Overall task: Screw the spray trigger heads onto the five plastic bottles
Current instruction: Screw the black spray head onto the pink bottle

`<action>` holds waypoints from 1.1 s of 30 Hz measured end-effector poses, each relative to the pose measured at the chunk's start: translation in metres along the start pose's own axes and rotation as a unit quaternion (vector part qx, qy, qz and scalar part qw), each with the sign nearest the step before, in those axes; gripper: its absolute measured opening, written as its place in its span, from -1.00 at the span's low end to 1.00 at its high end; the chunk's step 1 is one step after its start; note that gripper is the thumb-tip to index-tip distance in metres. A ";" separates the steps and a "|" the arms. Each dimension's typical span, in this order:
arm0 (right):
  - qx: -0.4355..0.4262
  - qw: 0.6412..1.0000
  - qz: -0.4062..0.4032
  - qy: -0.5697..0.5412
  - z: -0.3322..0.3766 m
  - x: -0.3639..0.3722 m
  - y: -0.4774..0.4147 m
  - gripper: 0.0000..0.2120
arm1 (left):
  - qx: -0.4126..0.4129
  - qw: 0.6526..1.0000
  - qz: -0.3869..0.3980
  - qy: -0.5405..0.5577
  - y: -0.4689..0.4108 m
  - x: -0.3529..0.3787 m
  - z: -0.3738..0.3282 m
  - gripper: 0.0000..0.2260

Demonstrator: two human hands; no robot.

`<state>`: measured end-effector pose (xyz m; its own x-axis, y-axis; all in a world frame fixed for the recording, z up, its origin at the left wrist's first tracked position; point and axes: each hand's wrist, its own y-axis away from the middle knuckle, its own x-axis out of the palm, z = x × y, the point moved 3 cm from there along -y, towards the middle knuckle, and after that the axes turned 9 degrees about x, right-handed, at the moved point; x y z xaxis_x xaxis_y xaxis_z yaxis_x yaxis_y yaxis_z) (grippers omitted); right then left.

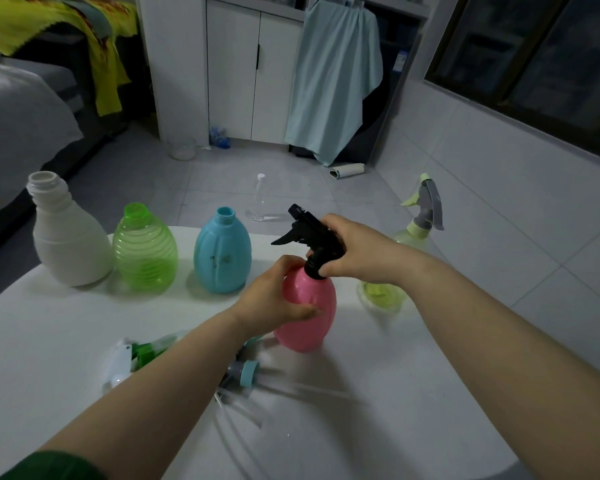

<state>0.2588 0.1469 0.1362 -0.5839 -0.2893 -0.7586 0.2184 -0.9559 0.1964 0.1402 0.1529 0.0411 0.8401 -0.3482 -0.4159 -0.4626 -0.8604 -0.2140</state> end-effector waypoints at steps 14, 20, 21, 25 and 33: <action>0.065 0.994 -0.073 0.048 0.013 0.014 -0.002 -0.13 | -0.007 1.000 -0.006 -0.022 0.004 0.001 -0.001 -0.39; -0.074 0.977 -0.106 0.168 0.031 -0.021 0.007 -0.46 | -0.020 0.999 -0.008 -0.025 0.004 0.001 -0.002 -0.41; -0.088 0.964 -0.070 0.240 0.034 -0.021 0.008 -0.45 | -0.021 0.999 -0.007 -0.024 0.004 0.002 -0.002 -0.41; -0.052 0.915 0.015 0.399 0.040 -0.020 0.003 -0.58 | -0.024 0.999 -0.004 -0.031 0.004 0.001 -0.002 -0.40; 0.052 0.919 -0.042 0.388 0.039 -0.010 -0.009 -0.66 | -0.023 0.999 -0.009 -0.034 0.004 0.003 0.002 -0.40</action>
<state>0.2322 0.1563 0.1665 0.1475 -0.1288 -0.9806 0.0992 -0.9846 0.1443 0.1400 0.1492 0.0372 0.8259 -0.3076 -0.4726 -0.4331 -0.8827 -0.1823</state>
